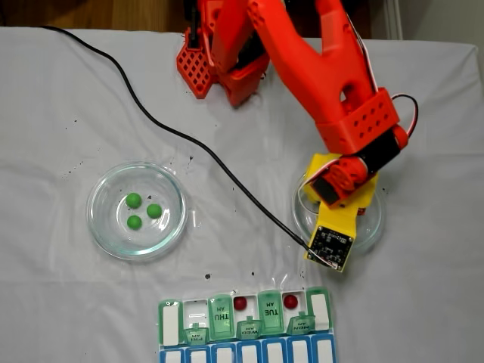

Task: Sort medicines into box.

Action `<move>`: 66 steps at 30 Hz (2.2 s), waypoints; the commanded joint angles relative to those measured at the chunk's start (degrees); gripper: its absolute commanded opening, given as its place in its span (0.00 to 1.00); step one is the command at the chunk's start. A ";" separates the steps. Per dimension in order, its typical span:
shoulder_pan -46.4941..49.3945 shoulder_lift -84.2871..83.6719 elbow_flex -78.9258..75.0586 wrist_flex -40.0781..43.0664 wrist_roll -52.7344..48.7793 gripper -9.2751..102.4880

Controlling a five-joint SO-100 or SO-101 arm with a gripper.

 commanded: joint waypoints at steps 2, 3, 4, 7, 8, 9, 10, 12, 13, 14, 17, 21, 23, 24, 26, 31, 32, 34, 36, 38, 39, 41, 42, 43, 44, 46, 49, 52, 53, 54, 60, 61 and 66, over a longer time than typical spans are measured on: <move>-1.23 1.32 0.18 0.09 0.09 0.18; -1.23 1.32 0.26 0.09 -0.09 0.17; -1.32 1.41 0.26 0.09 -0.09 0.16; -1.58 1.49 0.26 0.09 -0.35 0.13; -1.67 1.58 0.35 0.00 -0.44 0.10; -1.67 1.76 0.35 0.00 -0.62 0.09; -1.67 1.93 0.35 -0.09 -0.62 0.09; -1.49 2.37 0.35 -0.18 -0.79 0.08; -1.23 2.72 0.18 -0.09 -0.79 0.08; -0.97 3.16 -0.26 0.26 -0.88 0.08; -0.09 6.59 -0.62 0.88 -1.67 0.08; 3.43 15.73 -2.20 -0.35 -0.62 0.08; 5.80 19.69 -3.52 -1.49 1.14 0.08; 7.12 21.62 -3.96 -2.46 2.29 0.08; 9.76 26.10 -3.87 -4.75 4.57 0.08; 17.58 33.75 -3.69 -8.88 8.79 0.08; 19.34 34.28 -3.69 -9.32 8.79 0.08; 24.43 34.89 -2.99 -11.69 8.09 0.08; 29.18 34.54 -1.41 -14.77 6.86 0.08; 33.40 34.63 1.49 -19.95 5.45 0.08; 35.51 34.28 3.16 -22.94 4.75 0.08; 37.79 32.52 4.66 -25.66 3.43 0.08; 38.67 30.76 5.10 -26.81 2.64 0.08; 39.29 28.83 5.10 -27.25 1.93 0.08; 39.64 26.81 5.01 -27.95 1.67 0.08; 40.08 23.91 5.10 -30.50 1.05 0.08; 41.48 19.78 3.78 -31.99 0.26 0.08; 42.28 16.26 3.16 -33.93 -0.53 0.08; 42.54 14.77 2.81 -35.16 -0.70 0.08; 42.71 13.36 2.11 -36.04 -0.79 0.08; 44.65 3.78 -7.38 -37.88 -1.05 0.08; 44.82 2.72 -8.79 -37.88 -1.05 0.08; 45.09 -1.58 -13.18 -38.58 -0.88 0.08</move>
